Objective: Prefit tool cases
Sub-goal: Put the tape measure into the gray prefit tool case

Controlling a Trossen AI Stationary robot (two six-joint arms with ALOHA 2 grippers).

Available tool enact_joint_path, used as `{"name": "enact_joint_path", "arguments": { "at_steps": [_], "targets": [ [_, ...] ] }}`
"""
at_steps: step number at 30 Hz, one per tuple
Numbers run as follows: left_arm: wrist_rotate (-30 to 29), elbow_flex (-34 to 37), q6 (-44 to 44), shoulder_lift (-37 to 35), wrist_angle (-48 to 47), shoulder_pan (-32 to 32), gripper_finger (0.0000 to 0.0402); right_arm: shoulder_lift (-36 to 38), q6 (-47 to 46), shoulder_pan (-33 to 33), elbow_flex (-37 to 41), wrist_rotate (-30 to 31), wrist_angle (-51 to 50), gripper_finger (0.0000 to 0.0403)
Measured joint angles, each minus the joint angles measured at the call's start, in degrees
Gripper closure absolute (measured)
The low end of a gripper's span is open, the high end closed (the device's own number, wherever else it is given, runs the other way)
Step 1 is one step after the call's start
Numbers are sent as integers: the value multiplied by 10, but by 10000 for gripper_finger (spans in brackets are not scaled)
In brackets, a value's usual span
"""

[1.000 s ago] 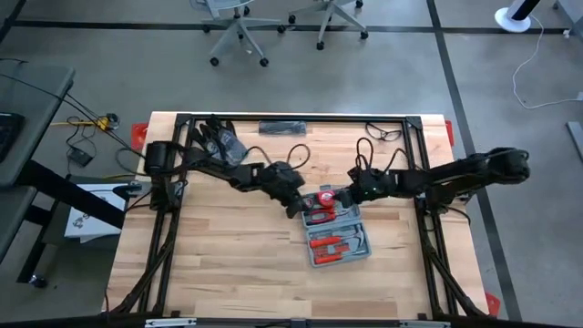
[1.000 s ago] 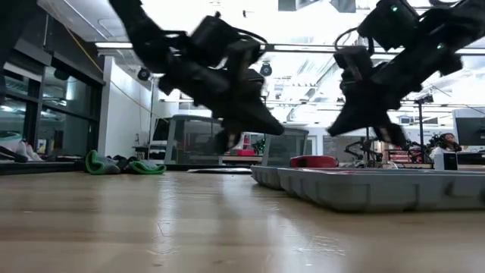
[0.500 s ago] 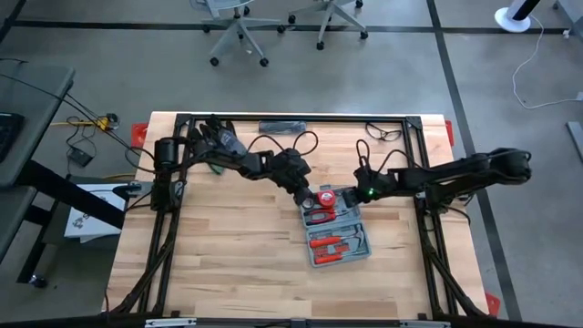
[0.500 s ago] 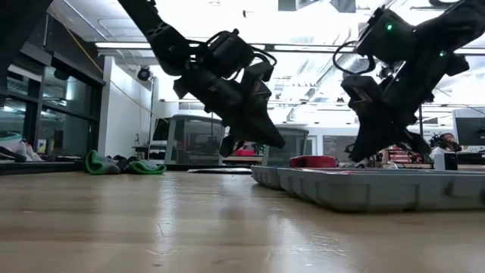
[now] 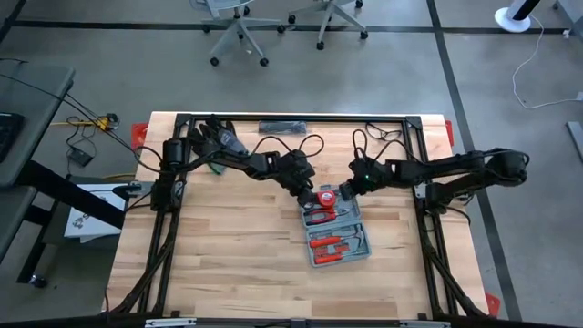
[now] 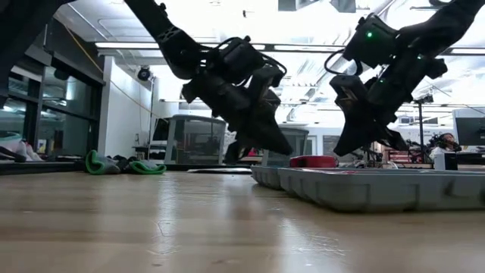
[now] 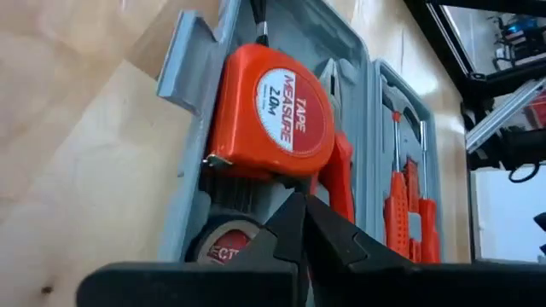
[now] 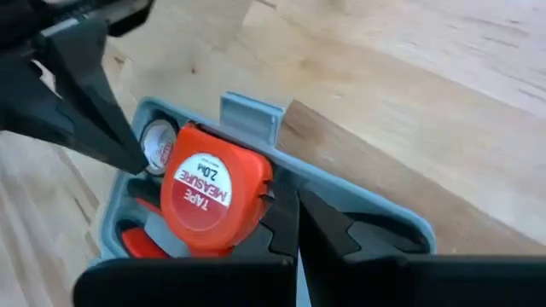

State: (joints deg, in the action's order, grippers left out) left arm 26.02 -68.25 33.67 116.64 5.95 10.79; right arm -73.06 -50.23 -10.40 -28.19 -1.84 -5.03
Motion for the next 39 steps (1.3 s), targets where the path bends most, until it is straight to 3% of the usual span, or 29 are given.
{"name": "enact_joint_path", "arguments": {
  "at_steps": [9,13,20,26,32,39],
  "targets": [
    [-12,-23,-29,3,-19,13,401,-1,12,-12,-3,-32,-3,403],
    [18,-22,-23,18,-27,16,402,-13,7,-8,-3,-34,-1,403],
    [17,-26,-12,27,-43,7,401,-79,-2,-3,-13,-74,54,403],
    [13,-48,-23,27,-58,7,402,-124,15,20,-59,-71,25,403],
    [-17,-60,-52,27,-82,16,402,-103,38,41,-100,-83,-58,403],
    [-14,-62,-57,27,-61,24,401,-65,30,61,-116,-77,-83,403]
  ]
}}
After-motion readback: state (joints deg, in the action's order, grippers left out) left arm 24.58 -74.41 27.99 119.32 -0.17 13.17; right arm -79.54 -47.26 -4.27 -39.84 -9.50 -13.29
